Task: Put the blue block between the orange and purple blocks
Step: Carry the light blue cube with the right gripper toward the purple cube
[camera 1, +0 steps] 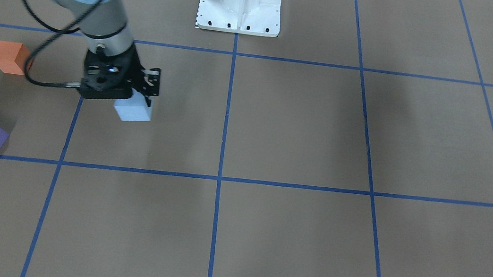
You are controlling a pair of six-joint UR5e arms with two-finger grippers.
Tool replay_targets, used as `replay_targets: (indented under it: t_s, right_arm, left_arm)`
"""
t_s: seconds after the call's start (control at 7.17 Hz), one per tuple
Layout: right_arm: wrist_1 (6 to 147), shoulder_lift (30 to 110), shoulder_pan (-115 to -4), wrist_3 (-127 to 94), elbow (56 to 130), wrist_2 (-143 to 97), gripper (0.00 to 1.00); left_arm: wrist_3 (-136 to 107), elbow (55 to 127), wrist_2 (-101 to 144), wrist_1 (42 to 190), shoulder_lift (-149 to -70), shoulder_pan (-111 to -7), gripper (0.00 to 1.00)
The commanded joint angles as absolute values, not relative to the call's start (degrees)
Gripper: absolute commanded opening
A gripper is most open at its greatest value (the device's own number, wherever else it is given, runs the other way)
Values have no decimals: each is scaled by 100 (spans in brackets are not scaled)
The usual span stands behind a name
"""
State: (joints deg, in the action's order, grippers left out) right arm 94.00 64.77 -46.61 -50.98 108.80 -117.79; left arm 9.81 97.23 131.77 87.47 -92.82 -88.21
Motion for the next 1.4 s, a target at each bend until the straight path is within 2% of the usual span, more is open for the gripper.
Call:
replay_targets:
  t_s: [0.0, 0.42, 0.7, 0.84, 1.26]
  right_arm:
    - [9369, 7545, -5700, -3908, 11066, -12338, 0]
    - [9378, 8313, -6205, -2919, 10813, -12560, 0]
    - [9108, 8420, -6135, -2962, 10321, -12507, 0]
    - [8427, 8620, -6109, -3005, 10014, -12507, 0]
    - [8086, 8701, -5670, -3498, 9879, -12507, 0]
  left_arm:
    - [1028, 9502, 13192, 8965, -9194, -8903, 100]
    - [1037, 9457, 13192, 8991, -9184, -8895, 100]
    - [1037, 9457, 13192, 8982, -9237, -8886, 100]
    - [1037, 9466, 13192, 8982, -9246, -8886, 100]
    - [1037, 9466, 13192, 8974, -9272, -8877, 100]
